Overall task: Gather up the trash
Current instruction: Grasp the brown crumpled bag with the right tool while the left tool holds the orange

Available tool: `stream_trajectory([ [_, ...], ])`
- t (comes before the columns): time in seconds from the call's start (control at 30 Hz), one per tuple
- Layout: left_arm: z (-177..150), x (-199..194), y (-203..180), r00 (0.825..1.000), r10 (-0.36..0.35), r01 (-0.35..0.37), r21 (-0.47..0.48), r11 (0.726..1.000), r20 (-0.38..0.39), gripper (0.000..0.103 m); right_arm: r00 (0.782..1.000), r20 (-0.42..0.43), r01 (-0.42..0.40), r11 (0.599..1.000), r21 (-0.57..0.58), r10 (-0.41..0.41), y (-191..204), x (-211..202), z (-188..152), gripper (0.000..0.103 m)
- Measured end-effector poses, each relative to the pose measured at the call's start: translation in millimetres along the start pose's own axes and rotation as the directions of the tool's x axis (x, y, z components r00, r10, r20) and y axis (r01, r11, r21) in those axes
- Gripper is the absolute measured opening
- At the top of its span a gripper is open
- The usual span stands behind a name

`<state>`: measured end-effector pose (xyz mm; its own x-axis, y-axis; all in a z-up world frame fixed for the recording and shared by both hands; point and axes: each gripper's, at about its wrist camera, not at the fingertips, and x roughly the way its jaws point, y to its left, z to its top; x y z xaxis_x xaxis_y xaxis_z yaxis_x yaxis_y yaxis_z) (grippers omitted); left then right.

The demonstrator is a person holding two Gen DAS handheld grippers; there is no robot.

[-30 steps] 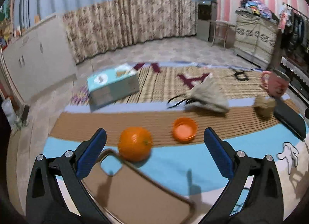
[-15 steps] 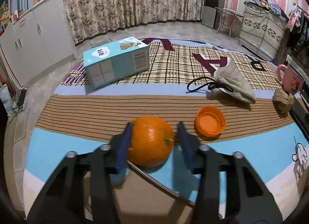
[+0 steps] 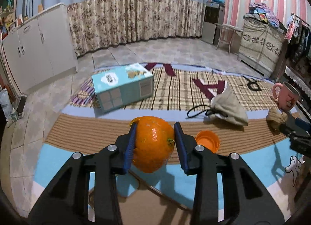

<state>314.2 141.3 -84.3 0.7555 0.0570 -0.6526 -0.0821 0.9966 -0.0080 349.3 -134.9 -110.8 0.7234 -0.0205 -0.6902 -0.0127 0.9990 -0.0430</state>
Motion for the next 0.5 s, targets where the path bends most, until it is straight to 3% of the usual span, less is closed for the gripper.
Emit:
stream_trajectory([
  [0.1, 3.5, -2.2, 3.7, 1.0, -0.007, 0.007, -0.012, 1.0, 0.012, 0.037, 1.0, -0.006, 0.016, 1.0, -0.022, -0.016, 6.1, 4.2, 3.1, 0.093],
  [0.13, 4.2, -3.0, 4.8, 1.0, -0.011, 0.011, -0.018, 1.0, 0.014, 0.037, 1.0, -0.009, 0.016, 1.0, -0.026, -0.016, 7.3, 5.2, 3.7, 0.089],
  [0.17, 4.4, -3.2, 4.8, 1.0, -0.011, 0.011, -0.02, 1.0, 0.015, 0.037, 1.0, -0.018, 0.008, 0.999, -0.032, -0.008, 9.0, 7.0, 4.1, 0.083],
  [0.23, 4.9, -3.5, 4.6, 1.0, -0.011, 0.011, -0.018, 1.0, 0.018, 0.037, 0.999, -0.038, -0.01, 0.999, -0.042, 0.009, 10.9, 9.8, 3.4, 0.058],
  [0.27, 5.3, -4.1, 3.7, 1.0, -0.011, 0.011, -0.016, 1.0, 0.021, 0.037, 0.999, -0.047, -0.024, 0.999, -0.042, 0.022, 11.1, 10.7, 3.2, 0.054],
  [0.5, 6.3, -6.5, -2.3, 0.999, -0.01, 0.01, -0.004, 1.0, 0.032, 0.037, 0.999, 0.004, -0.039, 0.999, -0.012, 0.039, 3.7, -2.8, 3.2, 0.049],
])
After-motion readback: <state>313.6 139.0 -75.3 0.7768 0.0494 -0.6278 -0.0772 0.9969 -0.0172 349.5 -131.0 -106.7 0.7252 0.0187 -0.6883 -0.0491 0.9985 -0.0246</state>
